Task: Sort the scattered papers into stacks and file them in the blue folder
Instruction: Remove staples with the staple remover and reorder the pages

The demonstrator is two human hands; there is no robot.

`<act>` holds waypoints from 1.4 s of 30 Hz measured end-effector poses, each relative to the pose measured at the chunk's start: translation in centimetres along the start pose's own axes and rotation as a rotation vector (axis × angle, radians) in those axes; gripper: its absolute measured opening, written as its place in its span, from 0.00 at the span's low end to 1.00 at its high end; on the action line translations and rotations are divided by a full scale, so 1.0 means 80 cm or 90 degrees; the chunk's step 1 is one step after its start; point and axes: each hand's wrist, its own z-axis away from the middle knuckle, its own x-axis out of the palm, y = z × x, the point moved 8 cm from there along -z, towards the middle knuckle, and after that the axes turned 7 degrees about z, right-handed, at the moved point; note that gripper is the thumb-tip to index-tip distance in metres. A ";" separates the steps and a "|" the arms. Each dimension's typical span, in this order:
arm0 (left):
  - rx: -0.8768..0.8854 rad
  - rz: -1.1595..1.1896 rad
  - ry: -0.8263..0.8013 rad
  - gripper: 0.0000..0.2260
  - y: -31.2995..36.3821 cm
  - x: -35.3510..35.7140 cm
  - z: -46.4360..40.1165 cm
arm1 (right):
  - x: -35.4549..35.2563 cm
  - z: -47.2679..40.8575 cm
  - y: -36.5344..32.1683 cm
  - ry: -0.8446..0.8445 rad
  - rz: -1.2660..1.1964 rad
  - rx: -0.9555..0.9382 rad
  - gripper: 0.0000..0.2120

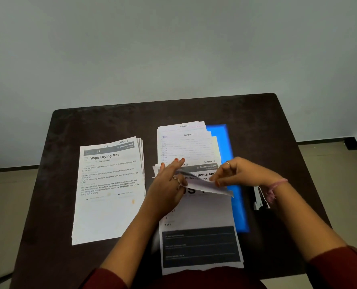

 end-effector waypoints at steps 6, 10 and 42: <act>-0.039 0.009 -0.022 0.02 -0.003 -0.003 -0.008 | -0.011 -0.004 0.016 0.103 -0.208 0.017 0.24; -0.098 0.009 -0.061 0.04 -0.005 -0.002 -0.007 | -0.052 -0.037 0.050 0.321 0.091 0.135 0.13; -0.025 0.027 -0.059 0.05 -0.003 0.008 -0.004 | -0.025 -0.019 0.033 0.308 0.009 0.047 0.10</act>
